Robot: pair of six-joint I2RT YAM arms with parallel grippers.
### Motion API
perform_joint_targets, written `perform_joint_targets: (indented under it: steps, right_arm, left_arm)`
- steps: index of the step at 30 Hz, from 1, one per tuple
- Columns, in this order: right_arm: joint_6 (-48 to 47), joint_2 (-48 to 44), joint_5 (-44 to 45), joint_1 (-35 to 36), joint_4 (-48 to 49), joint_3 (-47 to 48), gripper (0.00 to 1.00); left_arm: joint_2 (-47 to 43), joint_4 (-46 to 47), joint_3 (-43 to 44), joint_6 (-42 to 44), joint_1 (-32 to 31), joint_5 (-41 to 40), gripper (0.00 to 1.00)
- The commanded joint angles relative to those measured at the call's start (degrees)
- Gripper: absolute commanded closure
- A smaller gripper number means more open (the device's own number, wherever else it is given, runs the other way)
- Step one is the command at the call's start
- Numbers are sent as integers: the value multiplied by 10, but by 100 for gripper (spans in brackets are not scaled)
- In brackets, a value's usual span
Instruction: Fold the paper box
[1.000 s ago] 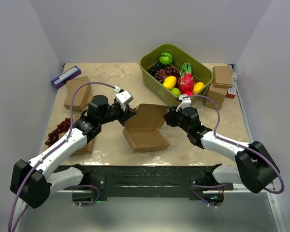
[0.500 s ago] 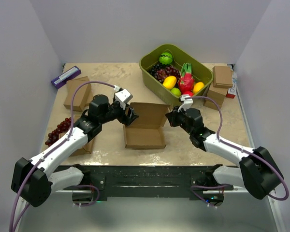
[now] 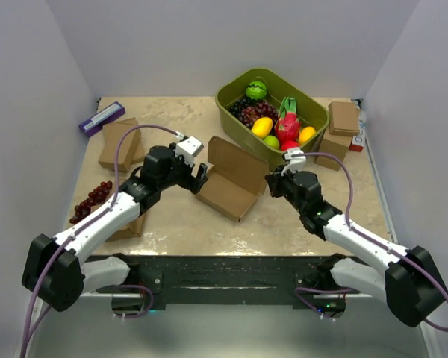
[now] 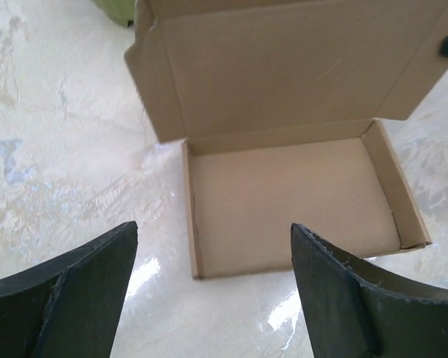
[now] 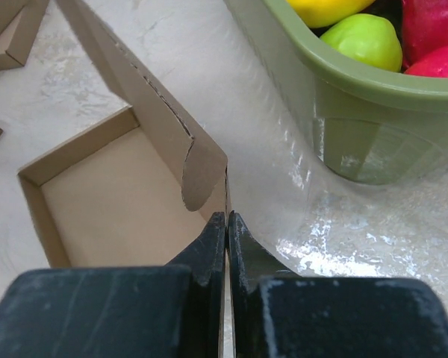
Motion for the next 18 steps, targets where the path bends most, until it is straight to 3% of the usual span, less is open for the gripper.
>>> perform_joint_targets:
  steps: [1, 5, 11, 18]
  right_arm:
    - [-24, -16, 4, -1, 9, 2, 100]
    - [-27, -46, -19, -1, 3, -4, 100]
    - [-24, -94, -66, -1, -31, 1, 100]
    - [-27, -110, -108, -1, -48, 4, 100]
  left_arm:
    - [20, 14, 23, -2, 23, -10, 12]
    - [22, 20, 28, -2, 65, 31, 11]
    - [37, 59, 26, -2, 102, 194, 11]
    - [41, 62, 26, -2, 103, 175, 12]
